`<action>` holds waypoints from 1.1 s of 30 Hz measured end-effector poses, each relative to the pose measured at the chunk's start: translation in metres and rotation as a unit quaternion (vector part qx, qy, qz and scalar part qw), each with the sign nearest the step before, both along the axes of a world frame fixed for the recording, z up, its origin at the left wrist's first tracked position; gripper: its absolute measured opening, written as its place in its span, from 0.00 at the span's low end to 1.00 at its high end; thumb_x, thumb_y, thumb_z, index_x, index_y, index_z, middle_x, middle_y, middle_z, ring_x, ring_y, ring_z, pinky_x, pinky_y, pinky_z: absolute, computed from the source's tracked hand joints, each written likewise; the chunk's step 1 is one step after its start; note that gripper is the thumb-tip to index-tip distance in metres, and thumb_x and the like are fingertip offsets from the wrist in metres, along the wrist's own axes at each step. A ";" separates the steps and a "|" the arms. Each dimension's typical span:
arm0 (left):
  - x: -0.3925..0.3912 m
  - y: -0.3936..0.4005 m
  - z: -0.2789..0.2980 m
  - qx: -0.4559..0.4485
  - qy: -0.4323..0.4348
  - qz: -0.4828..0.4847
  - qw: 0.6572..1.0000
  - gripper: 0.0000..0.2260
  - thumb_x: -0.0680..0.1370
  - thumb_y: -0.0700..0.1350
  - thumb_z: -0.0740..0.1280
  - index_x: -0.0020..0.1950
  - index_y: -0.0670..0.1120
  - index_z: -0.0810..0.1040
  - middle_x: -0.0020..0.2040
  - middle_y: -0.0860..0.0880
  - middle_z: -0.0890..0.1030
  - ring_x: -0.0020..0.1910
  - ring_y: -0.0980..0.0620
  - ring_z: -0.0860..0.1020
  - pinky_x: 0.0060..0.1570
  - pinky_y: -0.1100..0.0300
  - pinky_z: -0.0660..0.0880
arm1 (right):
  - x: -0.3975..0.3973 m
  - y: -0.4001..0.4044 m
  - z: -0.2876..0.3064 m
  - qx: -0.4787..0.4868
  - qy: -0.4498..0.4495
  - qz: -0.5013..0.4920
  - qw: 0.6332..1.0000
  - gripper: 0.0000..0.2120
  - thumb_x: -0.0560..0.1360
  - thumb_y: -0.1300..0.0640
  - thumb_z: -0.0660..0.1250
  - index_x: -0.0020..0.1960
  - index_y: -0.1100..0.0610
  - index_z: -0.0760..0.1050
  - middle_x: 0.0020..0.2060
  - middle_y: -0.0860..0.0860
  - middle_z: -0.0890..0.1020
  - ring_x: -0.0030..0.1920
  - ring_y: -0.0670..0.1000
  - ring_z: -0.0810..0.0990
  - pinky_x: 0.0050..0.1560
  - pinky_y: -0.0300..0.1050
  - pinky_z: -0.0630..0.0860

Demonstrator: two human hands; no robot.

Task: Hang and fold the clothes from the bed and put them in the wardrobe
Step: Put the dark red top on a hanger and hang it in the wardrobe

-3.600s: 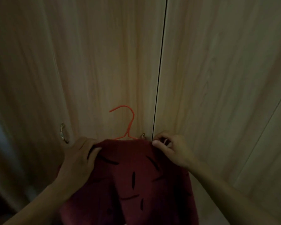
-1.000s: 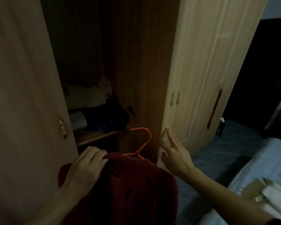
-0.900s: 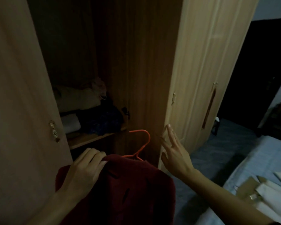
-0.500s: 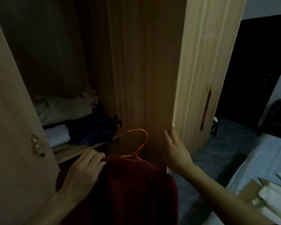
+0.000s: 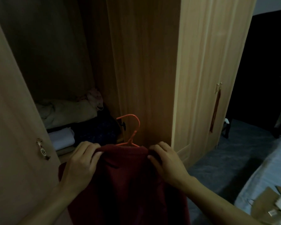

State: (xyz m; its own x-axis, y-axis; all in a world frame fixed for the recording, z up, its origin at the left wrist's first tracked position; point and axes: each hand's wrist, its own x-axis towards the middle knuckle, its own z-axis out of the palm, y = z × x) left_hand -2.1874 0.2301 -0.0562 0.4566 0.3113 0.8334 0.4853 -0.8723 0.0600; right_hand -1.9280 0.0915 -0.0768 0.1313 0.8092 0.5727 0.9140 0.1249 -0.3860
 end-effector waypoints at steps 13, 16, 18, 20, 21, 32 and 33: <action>-0.033 -0.002 0.015 0.009 -0.013 0.114 0.993 0.12 0.81 0.47 0.63 0.49 0.41 0.82 0.43 0.48 0.79 0.42 0.50 0.78 0.46 0.53 0.75 | -0.009 0.062 0.025 0.055 -0.005 0.112 0.992 0.07 0.80 0.53 0.63 0.55 0.53 0.73 0.48 0.42 0.69 0.43 0.41 0.71 0.43 0.30 0.68; -0.040 -0.007 0.021 0.025 -0.015 0.135 0.990 0.10 0.80 0.47 0.66 0.48 0.41 0.83 0.44 0.48 0.81 0.43 0.50 0.79 0.48 0.54 0.75 | -0.014 0.077 0.029 0.096 0.012 0.129 0.987 0.06 0.78 0.56 0.66 0.54 0.55 0.73 0.47 0.45 0.71 0.43 0.44 0.72 0.42 0.39 0.73; -0.046 -0.008 0.027 0.038 -0.013 0.146 0.988 0.09 0.79 0.47 0.68 0.48 0.41 0.83 0.43 0.48 0.82 0.43 0.51 0.79 0.49 0.57 0.75 | -0.018 0.086 0.029 0.118 0.023 0.140 0.983 0.06 0.77 0.59 0.67 0.53 0.56 0.73 0.46 0.46 0.72 0.43 0.44 0.72 0.41 0.39 0.73; -0.053 -0.005 0.034 0.056 0.001 0.144 0.988 0.08 0.77 0.46 0.70 0.47 0.42 0.84 0.43 0.50 0.82 0.43 0.53 0.79 0.50 0.61 0.74 | -0.022 0.093 0.029 0.132 0.029 0.152 0.979 0.05 0.77 0.59 0.66 0.53 0.56 0.74 0.46 0.46 0.73 0.42 0.43 0.72 0.41 0.37 0.72; -0.058 -0.002 0.037 0.059 0.016 0.139 0.988 0.07 0.77 0.47 0.71 0.47 0.43 0.84 0.43 0.51 0.82 0.43 0.54 0.79 0.49 0.61 0.74 | -0.025 0.097 0.029 0.139 0.029 0.155 0.978 0.05 0.77 0.58 0.66 0.53 0.56 0.74 0.45 0.45 0.73 0.42 0.43 0.72 0.40 0.36 0.72; -0.119 0.116 0.067 0.027 0.157 0.164 0.973 0.22 0.84 0.53 0.53 0.49 0.44 0.83 0.48 0.49 0.82 0.48 0.53 0.74 0.54 0.61 0.65 | -0.063 0.143 0.036 0.153 0.008 0.139 0.978 0.09 0.72 0.61 0.73 0.51 0.57 0.76 0.44 0.43 0.72 0.40 0.41 0.73 0.41 0.32 0.73; -0.124 0.129 0.070 0.041 0.173 0.184 0.967 0.19 0.82 0.52 0.55 0.49 0.44 0.83 0.48 0.48 0.82 0.49 0.53 0.72 0.52 0.62 0.64 | -0.067 0.148 0.039 0.153 0.006 0.136 0.979 0.09 0.72 0.62 0.73 0.51 0.57 0.76 0.44 0.43 0.73 0.40 0.41 0.74 0.40 0.33 0.73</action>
